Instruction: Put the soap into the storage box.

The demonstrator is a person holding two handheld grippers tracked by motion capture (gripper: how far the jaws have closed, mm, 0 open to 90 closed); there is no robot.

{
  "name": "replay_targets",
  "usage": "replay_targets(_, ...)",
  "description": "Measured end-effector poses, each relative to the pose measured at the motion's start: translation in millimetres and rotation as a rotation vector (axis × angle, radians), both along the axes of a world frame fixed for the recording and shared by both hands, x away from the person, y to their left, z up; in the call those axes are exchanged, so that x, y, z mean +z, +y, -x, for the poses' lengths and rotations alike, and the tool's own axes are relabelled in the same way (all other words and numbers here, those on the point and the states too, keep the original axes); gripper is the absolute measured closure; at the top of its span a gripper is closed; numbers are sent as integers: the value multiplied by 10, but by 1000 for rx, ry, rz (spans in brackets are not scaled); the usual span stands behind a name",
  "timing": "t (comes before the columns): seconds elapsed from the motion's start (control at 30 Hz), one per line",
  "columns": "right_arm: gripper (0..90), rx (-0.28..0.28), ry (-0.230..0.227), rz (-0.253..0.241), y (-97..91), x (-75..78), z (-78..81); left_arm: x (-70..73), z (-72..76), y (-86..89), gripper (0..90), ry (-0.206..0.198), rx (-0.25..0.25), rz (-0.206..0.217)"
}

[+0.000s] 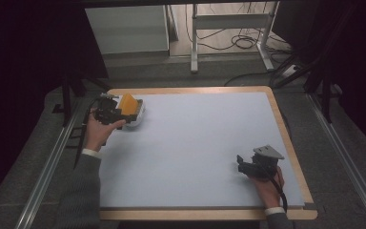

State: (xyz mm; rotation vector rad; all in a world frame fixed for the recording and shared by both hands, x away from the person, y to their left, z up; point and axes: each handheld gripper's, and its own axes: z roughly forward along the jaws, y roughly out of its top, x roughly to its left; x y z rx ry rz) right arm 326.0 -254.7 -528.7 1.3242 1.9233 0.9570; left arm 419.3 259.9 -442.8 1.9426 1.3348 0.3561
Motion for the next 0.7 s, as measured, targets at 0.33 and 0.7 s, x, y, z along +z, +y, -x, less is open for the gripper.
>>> replay_targets(0.33,101,8,-5,-6,-6,1,4,-137,532,-114,225,-51,-54,85)
replay_targets(0.7,101,15,-8,-7,-4,2,11,-498,894,-148,238,-32,-79,64)
